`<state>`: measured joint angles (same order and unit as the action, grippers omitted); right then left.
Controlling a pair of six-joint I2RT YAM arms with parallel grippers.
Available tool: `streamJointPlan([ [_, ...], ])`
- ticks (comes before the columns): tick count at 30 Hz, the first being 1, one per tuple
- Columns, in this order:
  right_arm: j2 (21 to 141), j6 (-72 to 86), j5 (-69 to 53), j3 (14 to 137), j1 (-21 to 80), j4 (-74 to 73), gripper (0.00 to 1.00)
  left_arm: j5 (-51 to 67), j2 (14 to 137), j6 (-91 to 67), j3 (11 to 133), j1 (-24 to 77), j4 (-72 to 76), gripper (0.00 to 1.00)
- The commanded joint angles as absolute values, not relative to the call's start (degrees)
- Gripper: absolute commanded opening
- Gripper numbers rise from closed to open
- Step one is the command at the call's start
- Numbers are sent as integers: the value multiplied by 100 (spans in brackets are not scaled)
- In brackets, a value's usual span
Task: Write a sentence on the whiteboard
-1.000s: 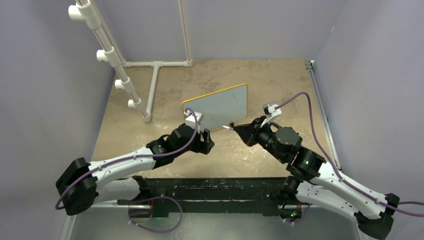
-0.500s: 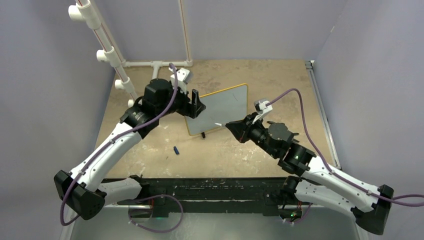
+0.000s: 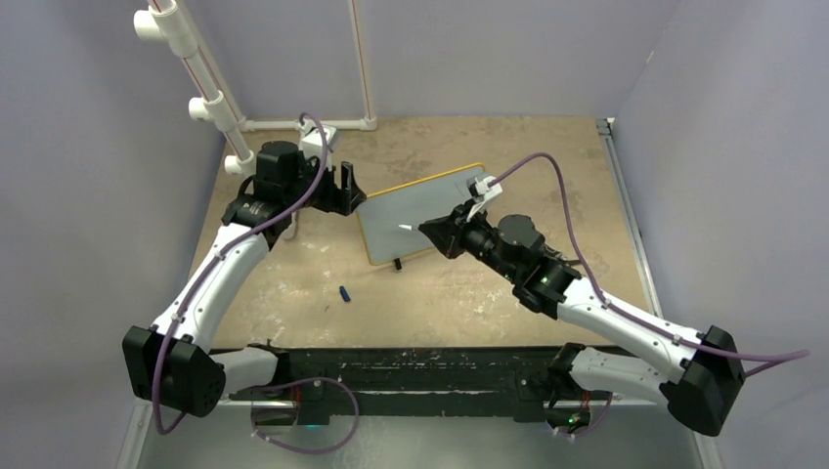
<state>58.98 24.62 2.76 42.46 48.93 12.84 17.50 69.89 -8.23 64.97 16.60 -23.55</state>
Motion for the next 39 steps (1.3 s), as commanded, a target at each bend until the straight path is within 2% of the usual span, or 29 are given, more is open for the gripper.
streamJointPlan([
  [1,6123,2277,-429,4597,4636,2003,0,2592,7066,-567,6234,1494,-1918,67],
  [7,6574,2094,-489,4816,4605,2263,0,2600,7211,-343,6067,1485,-1902,52],
  [15,7120,1813,129,5088,4632,2668,0,2602,7349,-251,6007,1485,-1912,35],
  [33,7893,1679,48,5543,4746,2863,0,2808,7040,-26,5697,1494,-1621,0],
  [39,7996,1670,9,5605,4779,2899,0,2783,7013,-26,5648,1494,-1596,0],
])
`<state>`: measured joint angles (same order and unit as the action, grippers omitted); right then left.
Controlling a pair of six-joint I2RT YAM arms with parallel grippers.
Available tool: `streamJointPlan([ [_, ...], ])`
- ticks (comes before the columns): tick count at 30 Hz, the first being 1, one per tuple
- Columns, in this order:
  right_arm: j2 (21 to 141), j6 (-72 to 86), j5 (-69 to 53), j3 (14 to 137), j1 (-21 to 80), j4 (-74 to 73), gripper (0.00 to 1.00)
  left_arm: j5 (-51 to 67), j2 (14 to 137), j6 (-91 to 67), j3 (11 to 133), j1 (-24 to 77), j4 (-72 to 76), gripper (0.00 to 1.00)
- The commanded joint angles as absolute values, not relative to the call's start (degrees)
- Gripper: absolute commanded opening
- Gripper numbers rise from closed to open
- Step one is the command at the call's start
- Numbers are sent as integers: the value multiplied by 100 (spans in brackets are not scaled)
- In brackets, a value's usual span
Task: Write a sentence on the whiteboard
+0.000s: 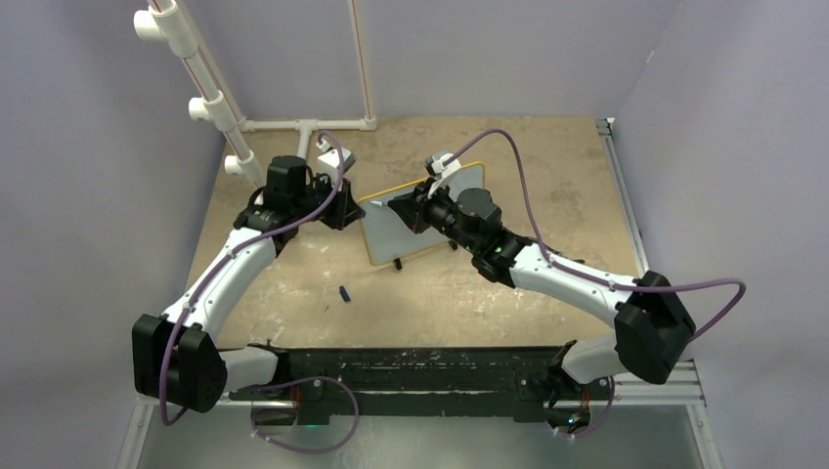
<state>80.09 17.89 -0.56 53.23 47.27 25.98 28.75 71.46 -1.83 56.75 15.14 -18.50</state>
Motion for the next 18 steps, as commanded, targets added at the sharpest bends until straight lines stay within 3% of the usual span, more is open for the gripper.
streamJointPlan([
  [1,8010,1670,9,5612,4783,2900,0,2779,7014,-26,5644,1494,-1599,0],
  [18,8279,1682,288,5599,4857,2750,0,2878,6948,-26,5626,1494,-1583,0],
])
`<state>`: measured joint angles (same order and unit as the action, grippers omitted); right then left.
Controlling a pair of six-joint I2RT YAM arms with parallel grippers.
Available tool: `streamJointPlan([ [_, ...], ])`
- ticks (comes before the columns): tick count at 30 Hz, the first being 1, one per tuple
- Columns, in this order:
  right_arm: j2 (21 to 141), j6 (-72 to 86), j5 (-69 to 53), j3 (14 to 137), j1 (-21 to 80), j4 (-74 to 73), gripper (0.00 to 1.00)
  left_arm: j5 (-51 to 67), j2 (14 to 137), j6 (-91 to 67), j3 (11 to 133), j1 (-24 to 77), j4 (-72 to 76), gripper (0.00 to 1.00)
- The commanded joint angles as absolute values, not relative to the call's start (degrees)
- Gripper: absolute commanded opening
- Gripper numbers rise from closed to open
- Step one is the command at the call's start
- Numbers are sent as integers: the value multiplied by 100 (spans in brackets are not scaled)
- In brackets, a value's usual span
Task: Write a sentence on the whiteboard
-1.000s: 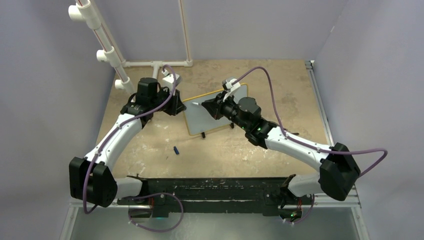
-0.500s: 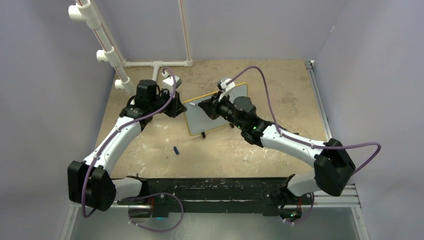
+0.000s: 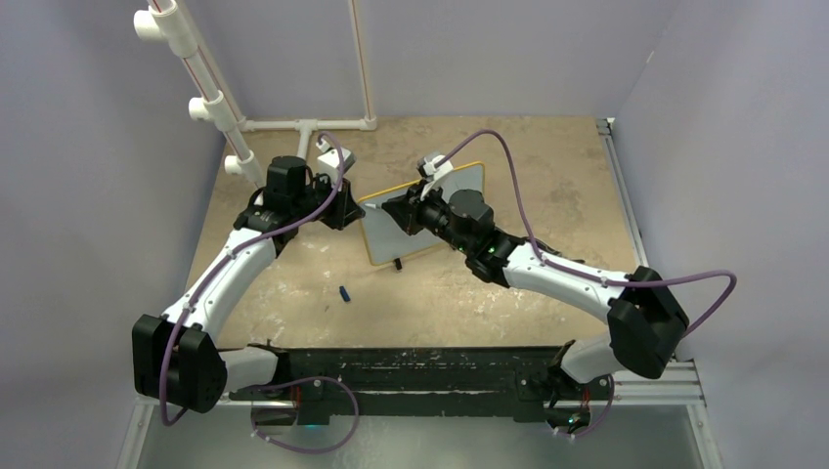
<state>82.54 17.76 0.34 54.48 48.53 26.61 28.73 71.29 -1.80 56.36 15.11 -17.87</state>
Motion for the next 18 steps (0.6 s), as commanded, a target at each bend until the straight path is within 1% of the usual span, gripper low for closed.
streamJointPlan([
  [1,8279,1700,290,5560,4860,2743,0,2883,6945,-26,5633,1494,-1582,0],
  [18,8417,1881,352,5145,4991,2727,0,2867,6909,125,5631,1494,-1573,0],
])
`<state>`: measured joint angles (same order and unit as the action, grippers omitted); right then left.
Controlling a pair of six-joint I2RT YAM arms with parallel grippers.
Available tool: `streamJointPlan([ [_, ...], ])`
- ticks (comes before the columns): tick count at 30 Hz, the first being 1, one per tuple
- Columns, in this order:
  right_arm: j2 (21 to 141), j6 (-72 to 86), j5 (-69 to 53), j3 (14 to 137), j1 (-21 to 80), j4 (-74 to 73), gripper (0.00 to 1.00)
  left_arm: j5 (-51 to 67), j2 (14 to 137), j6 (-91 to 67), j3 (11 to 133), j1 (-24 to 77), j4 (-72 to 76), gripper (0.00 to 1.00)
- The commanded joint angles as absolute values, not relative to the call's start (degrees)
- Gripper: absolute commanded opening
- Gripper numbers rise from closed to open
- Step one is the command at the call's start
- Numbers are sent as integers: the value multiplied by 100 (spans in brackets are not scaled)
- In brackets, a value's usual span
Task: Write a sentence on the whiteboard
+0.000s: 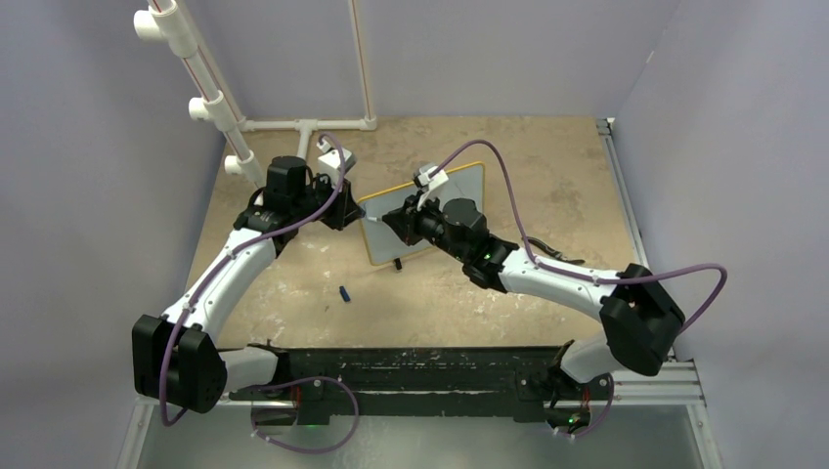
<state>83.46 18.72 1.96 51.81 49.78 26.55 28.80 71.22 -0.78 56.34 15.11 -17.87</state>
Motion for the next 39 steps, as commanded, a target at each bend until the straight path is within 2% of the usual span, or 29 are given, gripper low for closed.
streamJointPlan([
  [1,8432,1889,358,5149,4999,2721,0,2858,6904,135,5626,1494,-1573,0],
  [18,7746,1908,359,4897,5106,3033,0,2782,6900,137,5632,1494,-1599,0],
  [39,8198,1881,576,5081,5106,3371,0,2847,6908,132,5619,1494,-1599,0],
])
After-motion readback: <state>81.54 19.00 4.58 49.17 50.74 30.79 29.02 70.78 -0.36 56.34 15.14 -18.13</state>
